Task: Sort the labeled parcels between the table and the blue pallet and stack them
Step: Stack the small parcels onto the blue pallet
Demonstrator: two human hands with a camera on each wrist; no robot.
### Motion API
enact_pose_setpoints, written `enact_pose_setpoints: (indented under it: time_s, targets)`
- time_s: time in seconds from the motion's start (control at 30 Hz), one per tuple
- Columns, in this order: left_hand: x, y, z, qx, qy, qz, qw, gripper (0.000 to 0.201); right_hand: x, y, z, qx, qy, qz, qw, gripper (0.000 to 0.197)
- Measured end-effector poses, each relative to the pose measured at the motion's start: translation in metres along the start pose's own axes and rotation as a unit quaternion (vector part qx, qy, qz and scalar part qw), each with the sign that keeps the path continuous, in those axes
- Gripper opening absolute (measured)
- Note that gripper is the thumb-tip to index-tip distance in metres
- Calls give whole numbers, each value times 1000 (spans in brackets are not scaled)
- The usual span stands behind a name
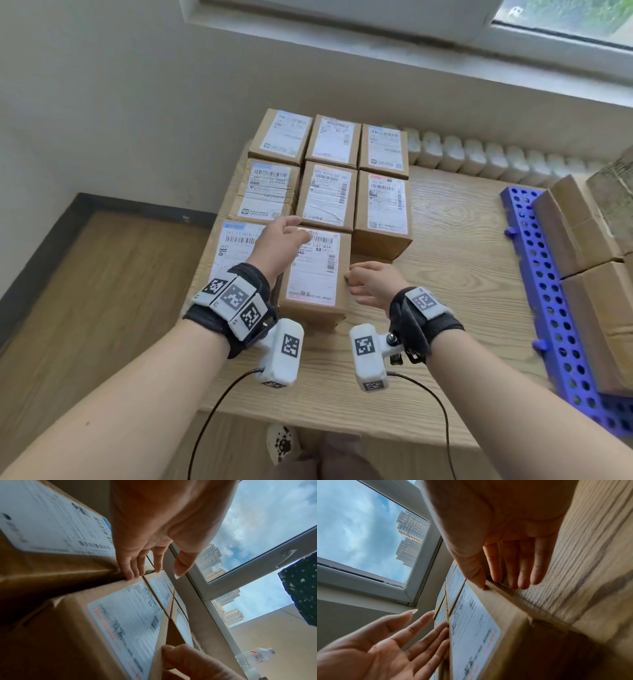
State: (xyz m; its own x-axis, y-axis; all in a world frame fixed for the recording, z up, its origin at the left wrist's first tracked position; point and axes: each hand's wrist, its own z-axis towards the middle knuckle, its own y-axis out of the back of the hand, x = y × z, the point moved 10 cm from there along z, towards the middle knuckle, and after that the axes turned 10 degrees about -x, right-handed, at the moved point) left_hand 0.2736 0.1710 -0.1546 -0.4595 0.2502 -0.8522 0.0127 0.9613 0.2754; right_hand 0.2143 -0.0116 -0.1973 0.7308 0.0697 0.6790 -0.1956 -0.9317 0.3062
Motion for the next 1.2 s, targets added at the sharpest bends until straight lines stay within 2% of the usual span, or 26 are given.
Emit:
enact_pose_setpoints:
  time_s: [0.27,0.43,0.63,0.73,0.93,1.1,1.2]
  targets:
    - [-3,-4,0,0,3,5,1000,52,-1,1,3,3,9,-39,999,15]
    - [13,-13,0,27,80,-22,996,64,-4,8,5,-2,14,-60,998,15]
    - [32,-34,-9,57,106,13,993,56,-19,17,8,0,-15,-31,999,18]
    - [36,-42,-12,68,105,30,992,54,-29,21,4,9,-39,22,999,16]
    - [31,-58,-26,89,89,37,991,45,-39,43,-2,-13,-29,45,998,17]
    - [7,-73,-41,89,47,31,994,54,-34,76,-12,-33,-6,91,995,13]
    - [-10,-79,-52,76,21,21,997,52,-28,98,-21,-42,15,116,992,8]
